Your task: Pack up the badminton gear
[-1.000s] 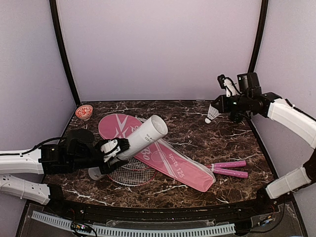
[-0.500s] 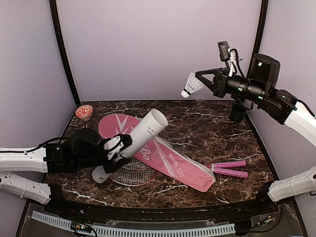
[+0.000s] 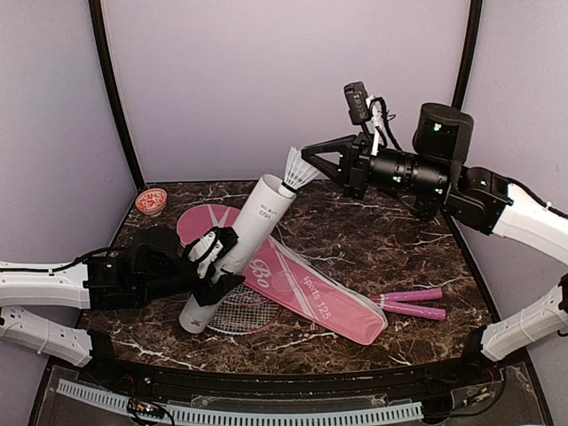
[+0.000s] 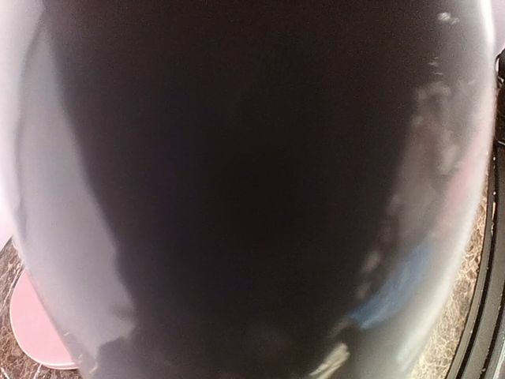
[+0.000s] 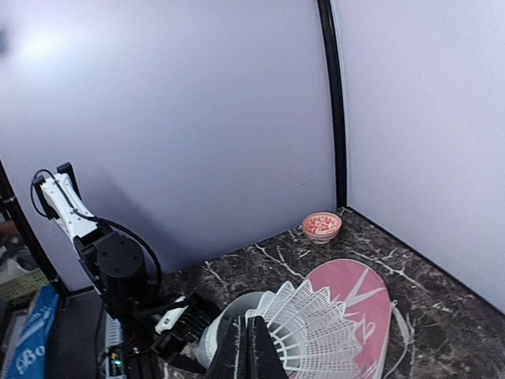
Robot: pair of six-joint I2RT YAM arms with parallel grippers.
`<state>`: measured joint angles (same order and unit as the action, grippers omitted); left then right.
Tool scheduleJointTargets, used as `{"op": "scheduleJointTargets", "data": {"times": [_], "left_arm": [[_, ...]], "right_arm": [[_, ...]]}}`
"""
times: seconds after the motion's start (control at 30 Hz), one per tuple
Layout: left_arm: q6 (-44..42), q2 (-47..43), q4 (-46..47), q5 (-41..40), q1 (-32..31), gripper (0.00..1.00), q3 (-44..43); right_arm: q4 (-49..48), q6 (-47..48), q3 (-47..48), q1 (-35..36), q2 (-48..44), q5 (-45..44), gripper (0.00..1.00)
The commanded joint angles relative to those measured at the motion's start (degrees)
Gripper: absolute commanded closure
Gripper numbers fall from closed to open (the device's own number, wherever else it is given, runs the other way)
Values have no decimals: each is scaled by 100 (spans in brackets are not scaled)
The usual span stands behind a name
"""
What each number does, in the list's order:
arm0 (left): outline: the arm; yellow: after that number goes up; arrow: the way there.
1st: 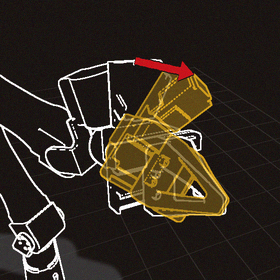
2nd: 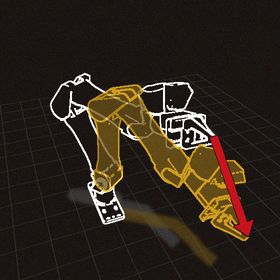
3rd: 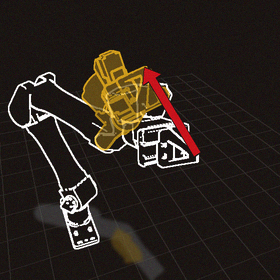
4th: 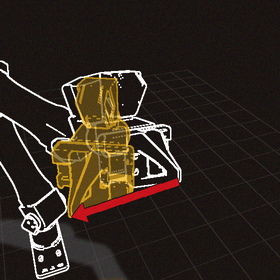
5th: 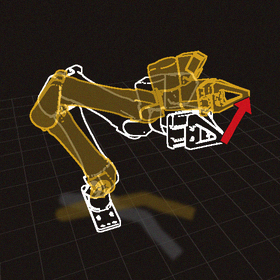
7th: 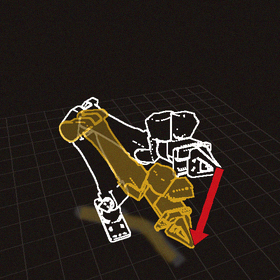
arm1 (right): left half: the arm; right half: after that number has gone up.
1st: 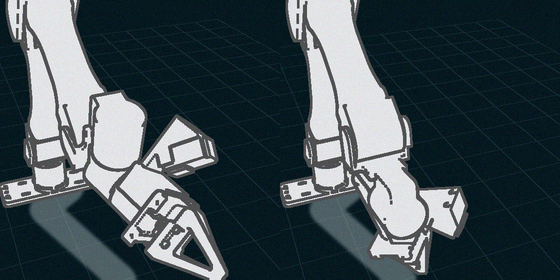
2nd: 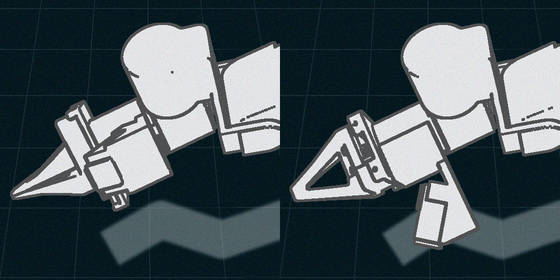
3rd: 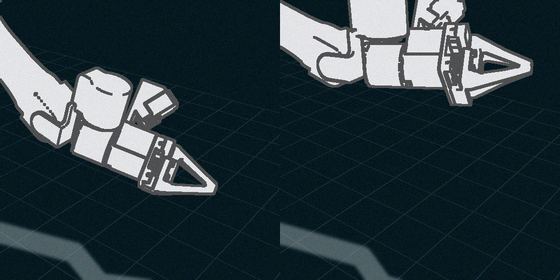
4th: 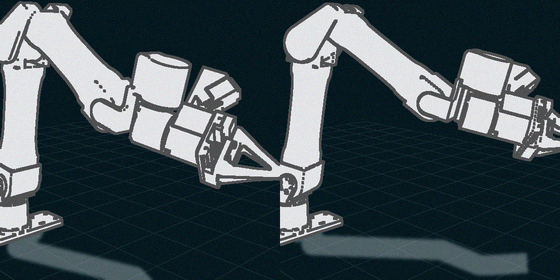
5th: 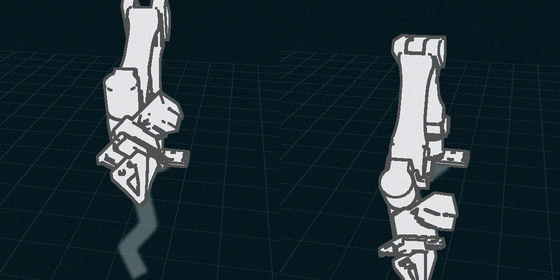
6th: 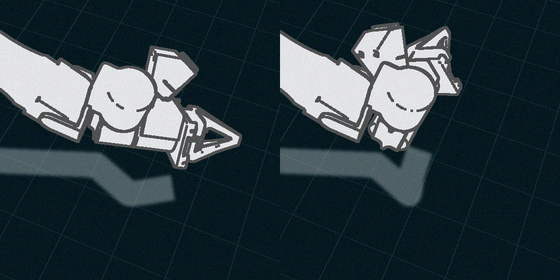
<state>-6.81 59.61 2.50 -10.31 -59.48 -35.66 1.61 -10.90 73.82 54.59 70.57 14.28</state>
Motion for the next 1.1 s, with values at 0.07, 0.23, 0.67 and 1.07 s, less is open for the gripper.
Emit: {"op": "scheduleJointTargets", "data": {"times": [0.07, 0.23, 0.67, 1.07], "left_arm": [[228, -29, 513, 115, -11, 59, -120], [180, -41, 573, 228, -11, 59, -83], [12, -277, 520, 362, -10, 59, 6], [-624, -463, -358, 692, -10, 59, -153]], "right_arm": [[-195, 938, 376, 422, 291, -1134, 100], [-175, 1132, 487, 602, 514, -1406, 100], [272, 707, 773, 607, 616, -214, 59], [2795, 1578, 1424, 505, 505, 670, 34]]}}
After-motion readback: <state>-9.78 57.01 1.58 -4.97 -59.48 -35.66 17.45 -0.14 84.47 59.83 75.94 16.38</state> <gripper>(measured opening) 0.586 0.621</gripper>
